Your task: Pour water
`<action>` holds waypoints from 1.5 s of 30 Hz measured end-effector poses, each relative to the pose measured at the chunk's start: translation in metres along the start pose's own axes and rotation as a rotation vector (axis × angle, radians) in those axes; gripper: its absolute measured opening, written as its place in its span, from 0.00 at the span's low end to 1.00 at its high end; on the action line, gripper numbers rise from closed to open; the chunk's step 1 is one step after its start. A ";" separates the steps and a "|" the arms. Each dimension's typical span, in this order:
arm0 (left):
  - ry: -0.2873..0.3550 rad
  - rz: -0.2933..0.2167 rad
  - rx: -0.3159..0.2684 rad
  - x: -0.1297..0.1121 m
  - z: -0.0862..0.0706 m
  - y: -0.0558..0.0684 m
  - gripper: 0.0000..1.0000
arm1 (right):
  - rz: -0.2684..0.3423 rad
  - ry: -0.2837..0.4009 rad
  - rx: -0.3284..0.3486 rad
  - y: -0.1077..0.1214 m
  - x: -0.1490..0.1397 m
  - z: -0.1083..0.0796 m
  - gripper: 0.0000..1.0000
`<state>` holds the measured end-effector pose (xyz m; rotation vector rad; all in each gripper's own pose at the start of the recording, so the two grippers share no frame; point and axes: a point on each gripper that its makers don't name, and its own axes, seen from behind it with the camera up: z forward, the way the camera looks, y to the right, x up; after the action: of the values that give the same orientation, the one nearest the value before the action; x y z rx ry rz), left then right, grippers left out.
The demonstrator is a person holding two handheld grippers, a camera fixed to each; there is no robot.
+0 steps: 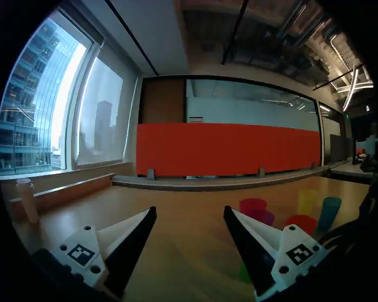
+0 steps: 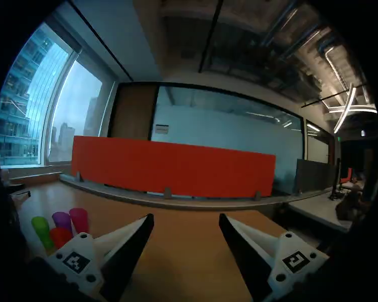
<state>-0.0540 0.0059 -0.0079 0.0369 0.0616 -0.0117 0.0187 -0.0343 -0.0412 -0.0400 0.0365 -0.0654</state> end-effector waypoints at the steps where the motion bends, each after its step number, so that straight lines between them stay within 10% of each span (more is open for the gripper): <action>1: -0.002 0.003 -0.001 0.000 0.000 0.001 0.99 | 0.001 0.000 0.000 0.000 0.000 0.000 1.00; 45: -0.033 0.011 -0.004 -0.007 0.003 0.003 0.99 | -0.003 0.041 0.013 0.012 -0.003 0.004 1.00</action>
<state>-0.0606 0.0084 -0.0044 0.0333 0.0289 -0.0014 0.0163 -0.0222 -0.0371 -0.0260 0.0766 -0.0690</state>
